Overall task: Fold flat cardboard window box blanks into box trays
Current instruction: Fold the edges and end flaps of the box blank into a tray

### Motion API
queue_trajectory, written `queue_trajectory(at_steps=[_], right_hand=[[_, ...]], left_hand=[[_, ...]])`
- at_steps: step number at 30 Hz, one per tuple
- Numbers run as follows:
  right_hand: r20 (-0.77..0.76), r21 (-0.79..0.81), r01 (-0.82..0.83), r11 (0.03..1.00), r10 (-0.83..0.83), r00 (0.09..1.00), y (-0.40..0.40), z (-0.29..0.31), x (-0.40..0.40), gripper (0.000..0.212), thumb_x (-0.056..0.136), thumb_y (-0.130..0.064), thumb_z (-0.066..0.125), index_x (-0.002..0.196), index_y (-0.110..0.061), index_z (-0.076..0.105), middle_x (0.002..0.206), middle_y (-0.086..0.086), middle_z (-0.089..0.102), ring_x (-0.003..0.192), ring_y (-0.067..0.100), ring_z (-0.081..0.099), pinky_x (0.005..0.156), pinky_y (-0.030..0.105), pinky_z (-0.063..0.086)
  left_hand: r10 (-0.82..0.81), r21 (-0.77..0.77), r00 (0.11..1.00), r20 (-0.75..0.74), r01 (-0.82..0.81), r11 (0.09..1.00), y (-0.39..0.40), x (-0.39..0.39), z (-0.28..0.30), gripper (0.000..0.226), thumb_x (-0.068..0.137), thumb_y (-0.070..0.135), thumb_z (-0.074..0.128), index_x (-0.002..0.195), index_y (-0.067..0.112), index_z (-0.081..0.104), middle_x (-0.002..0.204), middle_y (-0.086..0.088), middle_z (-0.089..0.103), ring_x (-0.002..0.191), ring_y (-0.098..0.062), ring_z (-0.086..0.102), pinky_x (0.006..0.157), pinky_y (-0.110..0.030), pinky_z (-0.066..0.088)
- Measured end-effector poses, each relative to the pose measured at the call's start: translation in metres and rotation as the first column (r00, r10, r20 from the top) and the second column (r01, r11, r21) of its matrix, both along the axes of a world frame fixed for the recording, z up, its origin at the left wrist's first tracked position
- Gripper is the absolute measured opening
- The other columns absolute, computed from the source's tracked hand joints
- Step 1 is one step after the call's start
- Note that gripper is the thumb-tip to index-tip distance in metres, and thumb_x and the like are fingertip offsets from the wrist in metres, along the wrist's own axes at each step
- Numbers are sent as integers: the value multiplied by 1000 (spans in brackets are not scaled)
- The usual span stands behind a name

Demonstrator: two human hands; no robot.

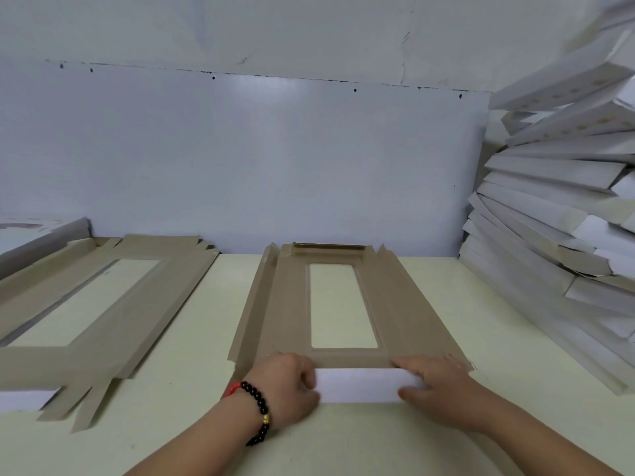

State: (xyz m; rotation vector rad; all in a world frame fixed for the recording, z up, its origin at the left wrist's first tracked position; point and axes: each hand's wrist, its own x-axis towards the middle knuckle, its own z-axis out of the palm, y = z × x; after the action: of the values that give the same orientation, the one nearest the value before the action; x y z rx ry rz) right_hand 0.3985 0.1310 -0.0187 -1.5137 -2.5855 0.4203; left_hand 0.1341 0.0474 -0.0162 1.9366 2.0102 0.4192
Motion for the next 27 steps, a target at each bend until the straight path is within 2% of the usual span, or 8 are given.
queue_trajectory(at_steps=[6, 10, 12, 14, 18, 21, 24, 27], right_hand=[[50, 119, -55, 991, 50, 998, -8, -1, 2, 63, 85, -49, 57, 144, -41, 36, 142, -23, 42, 132, -4, 34, 118, 31, 2], [83, 256, -160, 953, 144, 986, -15, 0, 2, 48, 88, -44, 55, 135, -47, 46, 128, -25, 52, 121, -6, 43, 116, 24, 3], [99, 375, -238, 896, 216, 971, -20, 0, 3, 43, 78, -36, 73, 119, -45, 62, 107, -24, 63, 103, -3, 57, 114, 25, 26], [42, 463, -262, 847, 274, 961, -23, -3, 7, 43, 57, -26, 89, 94, -42, 73, 80, -22, 66, 77, 4, 67, 90, 29, 53], [117, 587, -390, 709, 402, 908, -31, -6, 10, 6, 77, -40, 75, 83, -39, 76, 73, -23, 66, 67, 0, 66, 78, 28, 58], [143, 531, -401, 746, 388, 910, -39, -7, 15, 35, 79, -66, 57, 85, -38, 77, 78, -24, 67, 69, -5, 65, 82, 26, 56], [111, 570, -326, 754, 323, 940, -44, -5, 18, 60, 94, -67, 24, 89, -39, 77, 89, -25, 69, 82, -4, 64, 91, 23, 47], [-66, 519, 9, 855, 29, 997, -35, 5, 25, 44, 92, -60, 43, 117, -33, 68, 119, -15, 65, 112, 8, 57, 100, 27, 40]], left_hand=[[-24, 94, 991, -128, 36, 995, -5, 8, -3, 64, 83, 27, 54, 139, 38, 26, 117, 7, 60, 107, -17, 56, 90, -26, 45], [-74, 153, 928, -364, 138, 979, -7, 15, -1, 38, 87, 19, 46, 123, 31, 50, 114, 5, 58, 109, -21, 55, 88, -30, 36], [-103, 109, 884, -455, 171, 979, -11, 17, 2, 27, 89, 18, 43, 113, 25, 54, 112, 2, 57, 108, -24, 54, 86, -33, 36], [-129, 66, 851, -509, 188, 980, -14, 18, 2, 25, 91, 17, 42, 111, 22, 55, 113, 0, 57, 108, -27, 54, 87, -33, 39], [-207, -13, 783, -586, 247, 969, -24, 23, 1, 32, 95, 18, 38, 123, 21, 54, 120, -5, 58, 111, -31, 53, 91, -37, 41], [-231, -18, 794, -562, 268, 963, -35, 26, -2, 47, 95, 50, 35, 131, 25, 51, 127, -1, 55, 115, -28, 49, 97, -36, 37], [-124, 127, 941, -314, 172, 977, -48, 21, 1, 84, 74, 90, 21, 132, 37, 49, 132, 14, 54, 122, -13, 46, 105, -30, 32], [155, 336, 977, -144, -99, 937, -41, -6, 8, 89, 73, 84, 19, 143, 34, 39, 142, 11, 44, 129, -14, 38, 108, -27, 31]])
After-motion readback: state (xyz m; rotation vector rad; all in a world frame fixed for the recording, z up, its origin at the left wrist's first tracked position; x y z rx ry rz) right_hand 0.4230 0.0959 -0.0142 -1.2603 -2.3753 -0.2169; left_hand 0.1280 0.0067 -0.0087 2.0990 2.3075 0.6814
